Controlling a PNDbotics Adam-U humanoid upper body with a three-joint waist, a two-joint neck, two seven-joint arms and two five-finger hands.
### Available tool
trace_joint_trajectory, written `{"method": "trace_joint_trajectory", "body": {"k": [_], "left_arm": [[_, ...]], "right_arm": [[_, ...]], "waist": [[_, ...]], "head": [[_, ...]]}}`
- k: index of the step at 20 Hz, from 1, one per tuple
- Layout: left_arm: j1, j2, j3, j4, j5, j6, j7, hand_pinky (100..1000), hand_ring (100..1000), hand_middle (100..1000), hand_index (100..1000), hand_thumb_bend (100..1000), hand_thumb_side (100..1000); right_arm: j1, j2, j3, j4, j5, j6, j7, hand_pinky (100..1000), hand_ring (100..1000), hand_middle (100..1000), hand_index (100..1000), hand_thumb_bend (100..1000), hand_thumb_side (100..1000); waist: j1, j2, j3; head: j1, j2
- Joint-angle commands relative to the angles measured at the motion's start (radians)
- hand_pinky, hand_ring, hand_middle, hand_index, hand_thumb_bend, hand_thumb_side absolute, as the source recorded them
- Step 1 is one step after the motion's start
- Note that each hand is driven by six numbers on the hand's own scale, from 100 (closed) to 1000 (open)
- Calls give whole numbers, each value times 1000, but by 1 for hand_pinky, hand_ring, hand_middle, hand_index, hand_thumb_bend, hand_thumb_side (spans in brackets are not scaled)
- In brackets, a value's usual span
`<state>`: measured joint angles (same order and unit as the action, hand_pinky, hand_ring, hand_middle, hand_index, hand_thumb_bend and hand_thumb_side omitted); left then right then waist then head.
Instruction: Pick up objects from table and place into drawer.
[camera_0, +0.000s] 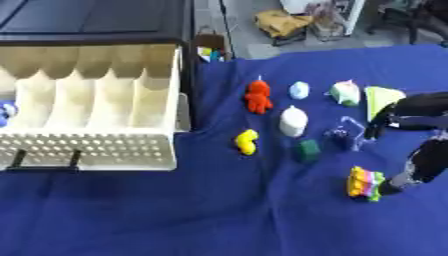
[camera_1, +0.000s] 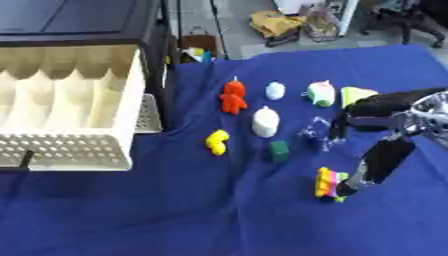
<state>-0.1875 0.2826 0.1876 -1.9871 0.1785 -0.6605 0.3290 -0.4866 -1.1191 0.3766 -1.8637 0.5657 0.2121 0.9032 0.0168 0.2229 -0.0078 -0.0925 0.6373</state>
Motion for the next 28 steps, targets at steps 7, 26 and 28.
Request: {"method": "trace_joint_trajectory", "body": {"k": [7, 26, 28], "left_arm": [[-13, 15, 0, -13, -1, 7, -2, 469, 652, 607, 799, 290, 975], [-14, -1, -2, -13, -8, 9, -5, 463, 656, 607, 802, 285, 978], [-13, -1, -3, -13, -9, 9, -5, 462, 656, 607, 802, 279, 979]], "right_arm": [[-31, 23, 32, 63, -21, 24, 4, 820, 936, 754, 859, 614, 372], [-25, 85, 33, 138, 7, 47, 4, 814, 936, 737, 832, 596, 350], [-25, 84, 30, 135, 15, 48, 4, 812, 934, 731, 825, 597, 351]], "waist": [[-2, -7, 1], [7, 8, 5], [7, 8, 4]], "head": [[-8, -19], [-21, -34], [-22, -34]]}}
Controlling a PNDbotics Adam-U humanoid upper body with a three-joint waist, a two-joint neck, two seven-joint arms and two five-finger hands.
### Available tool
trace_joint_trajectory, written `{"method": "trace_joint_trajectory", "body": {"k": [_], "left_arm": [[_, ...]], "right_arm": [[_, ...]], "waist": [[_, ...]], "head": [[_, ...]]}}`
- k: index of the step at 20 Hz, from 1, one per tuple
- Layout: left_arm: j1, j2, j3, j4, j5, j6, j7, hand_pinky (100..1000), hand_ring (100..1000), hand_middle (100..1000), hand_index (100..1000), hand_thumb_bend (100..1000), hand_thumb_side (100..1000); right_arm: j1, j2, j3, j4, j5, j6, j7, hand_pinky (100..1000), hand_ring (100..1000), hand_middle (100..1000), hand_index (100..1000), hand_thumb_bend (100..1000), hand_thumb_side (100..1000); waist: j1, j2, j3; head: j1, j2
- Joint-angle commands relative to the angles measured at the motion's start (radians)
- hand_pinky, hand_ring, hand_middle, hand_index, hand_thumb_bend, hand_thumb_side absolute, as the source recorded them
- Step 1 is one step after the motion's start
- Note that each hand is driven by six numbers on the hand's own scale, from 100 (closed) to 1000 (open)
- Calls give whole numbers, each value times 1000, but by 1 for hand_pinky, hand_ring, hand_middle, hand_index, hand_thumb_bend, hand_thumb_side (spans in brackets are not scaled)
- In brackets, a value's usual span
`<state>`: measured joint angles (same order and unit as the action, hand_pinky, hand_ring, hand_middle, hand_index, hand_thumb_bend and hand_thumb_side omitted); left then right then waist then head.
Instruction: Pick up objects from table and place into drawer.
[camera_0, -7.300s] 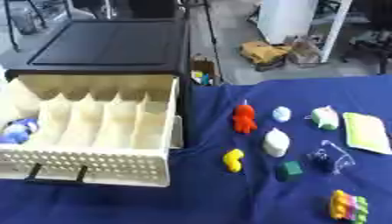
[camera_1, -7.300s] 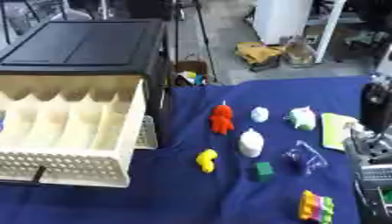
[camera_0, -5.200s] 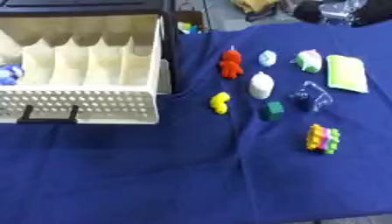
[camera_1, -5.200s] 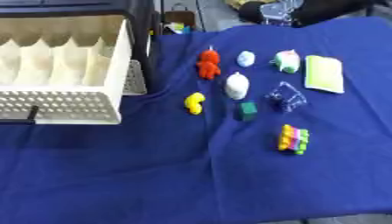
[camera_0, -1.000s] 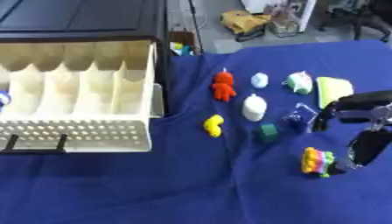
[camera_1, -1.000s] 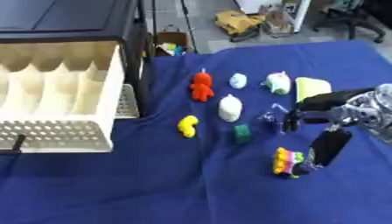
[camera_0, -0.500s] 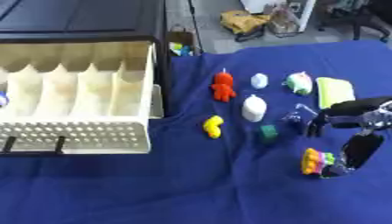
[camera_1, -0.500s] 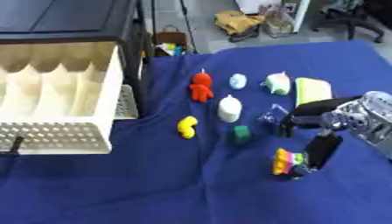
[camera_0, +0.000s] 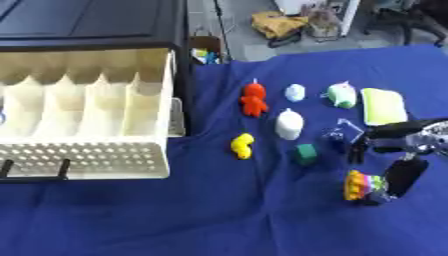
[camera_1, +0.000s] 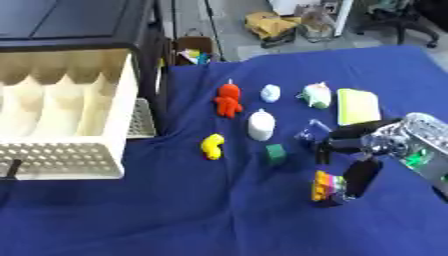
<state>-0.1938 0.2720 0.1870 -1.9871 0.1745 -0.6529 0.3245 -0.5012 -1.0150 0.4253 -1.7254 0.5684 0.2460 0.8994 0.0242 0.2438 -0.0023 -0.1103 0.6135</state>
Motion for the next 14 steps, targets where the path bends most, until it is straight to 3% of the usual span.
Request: {"method": "trace_joint_trajectory", "body": {"k": [1, 14], "left_arm": [[-7, 10, -2, -13, -5, 2, -1, 462, 656, 607, 802, 278, 980], [-8, 8, -4, -13, -4, 3, -5, 458, 658, 607, 802, 275, 983]], "right_arm": [[-10, -21, -20, -5, 18, 14, 8, 810, 933, 727, 819, 595, 352], [12, -27, -29, -24, 43, 16, 8, 797, 918, 664, 752, 585, 367]], "waist": [[0, -12, -3], [0, -10, -2]], "head": [[-4, -11], [-9, -11]]}}
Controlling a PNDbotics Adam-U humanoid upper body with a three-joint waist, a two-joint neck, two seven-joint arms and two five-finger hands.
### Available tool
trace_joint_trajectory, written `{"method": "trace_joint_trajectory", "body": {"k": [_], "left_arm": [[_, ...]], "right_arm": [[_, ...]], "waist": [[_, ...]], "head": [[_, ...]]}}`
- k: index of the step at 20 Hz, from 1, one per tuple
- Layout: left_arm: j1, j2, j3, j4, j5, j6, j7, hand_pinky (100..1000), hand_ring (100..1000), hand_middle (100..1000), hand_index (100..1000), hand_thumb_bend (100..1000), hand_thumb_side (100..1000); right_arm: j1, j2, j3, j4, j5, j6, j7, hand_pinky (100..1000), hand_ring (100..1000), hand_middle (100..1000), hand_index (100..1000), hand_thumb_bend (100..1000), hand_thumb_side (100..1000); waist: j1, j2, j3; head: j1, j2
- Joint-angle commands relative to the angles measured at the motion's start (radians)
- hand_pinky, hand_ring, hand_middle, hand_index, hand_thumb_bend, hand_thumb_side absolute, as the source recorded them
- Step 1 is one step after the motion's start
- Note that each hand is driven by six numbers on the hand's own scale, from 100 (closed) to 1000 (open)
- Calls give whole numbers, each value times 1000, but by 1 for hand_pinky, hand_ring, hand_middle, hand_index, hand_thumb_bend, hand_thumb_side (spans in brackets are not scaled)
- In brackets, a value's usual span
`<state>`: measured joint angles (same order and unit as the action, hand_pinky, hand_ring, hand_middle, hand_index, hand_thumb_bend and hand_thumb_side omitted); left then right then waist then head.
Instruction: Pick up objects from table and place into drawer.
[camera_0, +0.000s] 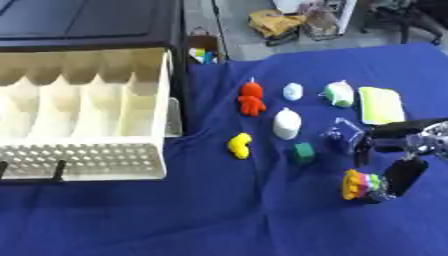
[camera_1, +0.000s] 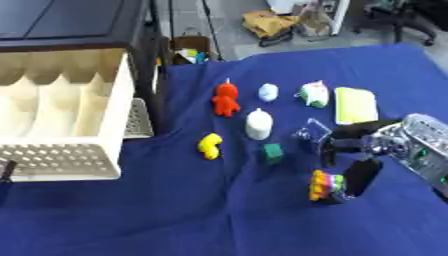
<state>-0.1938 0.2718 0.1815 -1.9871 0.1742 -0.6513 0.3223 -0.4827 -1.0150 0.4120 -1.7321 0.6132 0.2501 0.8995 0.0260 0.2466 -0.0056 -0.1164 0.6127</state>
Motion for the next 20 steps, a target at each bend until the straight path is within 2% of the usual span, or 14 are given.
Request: {"method": "trace_joint_trajectory", "body": {"k": [1, 13, 20], "left_arm": [[-8, 9, 2, -13, -4, 1, -3, 457, 658, 607, 801, 275, 983], [-9, 6, 0, -13, -2, 3, -6, 455, 660, 607, 803, 272, 981], [-9, 3, 1, -13, -6, 4, -6, 453, 661, 606, 802, 271, 981]], "right_arm": [[-6, -26, -15, -17, -5, 12, 8, 797, 917, 663, 753, 586, 366], [6, -4, 2, 1, -31, 23, 8, 794, 913, 653, 769, 593, 365], [7, 12, 0, 3, -20, 40, 8, 771, 894, 612, 727, 538, 383]], "waist": [[-2, -12, 2], [-4, -8, 5], [-4, -4, 4]], "head": [[-3, -10], [-5, -14], [-6, -16]]}}
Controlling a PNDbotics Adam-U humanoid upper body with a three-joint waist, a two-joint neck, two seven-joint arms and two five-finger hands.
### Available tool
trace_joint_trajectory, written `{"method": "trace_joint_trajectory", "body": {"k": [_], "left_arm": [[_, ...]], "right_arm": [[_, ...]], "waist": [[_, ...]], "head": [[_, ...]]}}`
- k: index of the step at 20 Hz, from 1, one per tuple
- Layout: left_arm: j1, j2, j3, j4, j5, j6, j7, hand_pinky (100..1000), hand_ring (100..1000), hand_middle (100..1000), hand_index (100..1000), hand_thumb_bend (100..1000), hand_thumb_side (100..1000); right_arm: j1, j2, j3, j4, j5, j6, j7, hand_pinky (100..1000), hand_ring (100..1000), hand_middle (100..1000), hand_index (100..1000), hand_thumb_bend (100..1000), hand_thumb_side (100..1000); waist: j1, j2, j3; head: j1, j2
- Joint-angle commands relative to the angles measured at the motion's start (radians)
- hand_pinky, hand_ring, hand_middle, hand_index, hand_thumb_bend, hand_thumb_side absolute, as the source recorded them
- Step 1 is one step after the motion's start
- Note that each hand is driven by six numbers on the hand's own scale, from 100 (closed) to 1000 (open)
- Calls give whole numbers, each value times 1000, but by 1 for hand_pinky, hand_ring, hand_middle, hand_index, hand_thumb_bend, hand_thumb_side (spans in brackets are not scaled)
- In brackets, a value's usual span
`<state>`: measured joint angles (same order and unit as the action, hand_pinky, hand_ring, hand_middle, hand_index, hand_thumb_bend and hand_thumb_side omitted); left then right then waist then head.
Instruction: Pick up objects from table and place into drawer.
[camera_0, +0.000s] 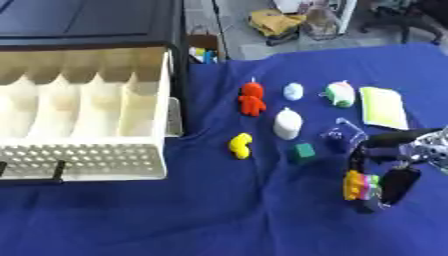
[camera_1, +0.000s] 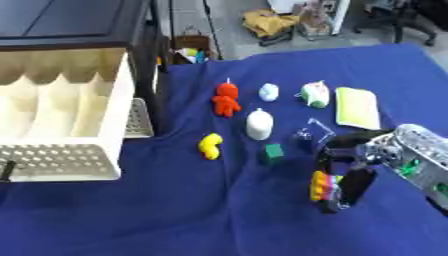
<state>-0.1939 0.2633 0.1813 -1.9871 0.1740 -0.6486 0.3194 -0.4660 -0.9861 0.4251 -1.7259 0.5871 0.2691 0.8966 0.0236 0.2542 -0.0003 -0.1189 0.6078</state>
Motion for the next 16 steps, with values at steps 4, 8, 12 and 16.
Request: {"method": "trace_joint_trajectory", "body": {"k": [4, 8, 12, 16], "left_arm": [[-9, 10, 0, -13, -8, 2, -5, 452, 663, 605, 802, 271, 981], [-8, 10, 0, -13, -10, 3, -7, 452, 663, 605, 801, 270, 981], [-8, 10, 0, -13, -11, 3, -7, 452, 664, 604, 800, 269, 982], [-8, 10, -1, -13, -11, 4, -7, 452, 664, 603, 799, 268, 983]], "right_arm": [[-8, -14, -18, -4, 19, 32, 10, 761, 886, 593, 701, 491, 374], [-8, -17, -26, -7, 26, 39, 8, 752, 877, 565, 667, 415, 377], [-8, -24, -29, -12, 27, 42, -1, 745, 865, 544, 646, 348, 347], [-10, -27, -33, -18, 24, 46, -18, 735, 853, 520, 618, 242, 334]], "waist": [[-2, -10, -4], [-2, -8, -4], [-3, -8, -6], [-4, -9, -6]], "head": [[-4, -13], [-5, -13], [-7, -14], [-7, -15]]}}
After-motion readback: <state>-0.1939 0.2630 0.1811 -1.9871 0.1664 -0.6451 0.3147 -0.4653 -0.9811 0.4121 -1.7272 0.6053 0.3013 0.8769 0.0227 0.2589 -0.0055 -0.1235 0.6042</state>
